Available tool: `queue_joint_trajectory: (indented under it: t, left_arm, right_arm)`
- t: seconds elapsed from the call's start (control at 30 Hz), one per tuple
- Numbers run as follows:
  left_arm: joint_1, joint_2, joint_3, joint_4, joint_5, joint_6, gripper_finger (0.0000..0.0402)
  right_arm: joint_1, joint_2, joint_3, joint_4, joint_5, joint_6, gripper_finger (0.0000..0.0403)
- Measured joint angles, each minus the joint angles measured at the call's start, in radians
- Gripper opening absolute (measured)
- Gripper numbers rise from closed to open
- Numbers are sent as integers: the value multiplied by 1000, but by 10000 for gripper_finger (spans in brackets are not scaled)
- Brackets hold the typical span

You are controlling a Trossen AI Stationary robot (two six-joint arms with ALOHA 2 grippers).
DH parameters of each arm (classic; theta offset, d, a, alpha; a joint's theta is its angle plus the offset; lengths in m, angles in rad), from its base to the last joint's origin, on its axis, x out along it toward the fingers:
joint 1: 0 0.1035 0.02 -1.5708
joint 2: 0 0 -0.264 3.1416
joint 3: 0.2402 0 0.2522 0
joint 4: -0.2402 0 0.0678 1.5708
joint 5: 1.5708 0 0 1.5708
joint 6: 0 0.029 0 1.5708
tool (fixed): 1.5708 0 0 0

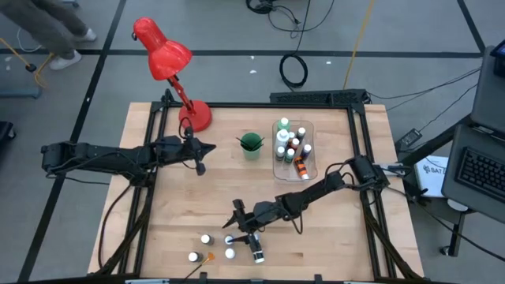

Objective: Pick & Place Paint Supplies
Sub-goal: Put the purple paint bottle into the transparent bin

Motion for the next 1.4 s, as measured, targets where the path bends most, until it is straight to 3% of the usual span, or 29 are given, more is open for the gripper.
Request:
queue_joint_trajectory:
  t: [0.5, 0.7, 0.93, 1.4]
  left_arm:
    - [0, 0, 0, -11, 0, -12, 19]
    - [0, 0, 0, -20, 0, -8, 19]
    - [0, 0, 0, -24, 0, -10, 19]
    - [0, 0, 0, -27, 27, -12, 19]
  right_arm:
    - [-40, 2, -1, 40, -7, 26, 219]
    - [-27, 2, -1, 114, -109, 29, 224]
    - [-26, 2, -1, 33, -56, 26, 226]
    - [-26, 71, -1, 111, -59, 11, 219]
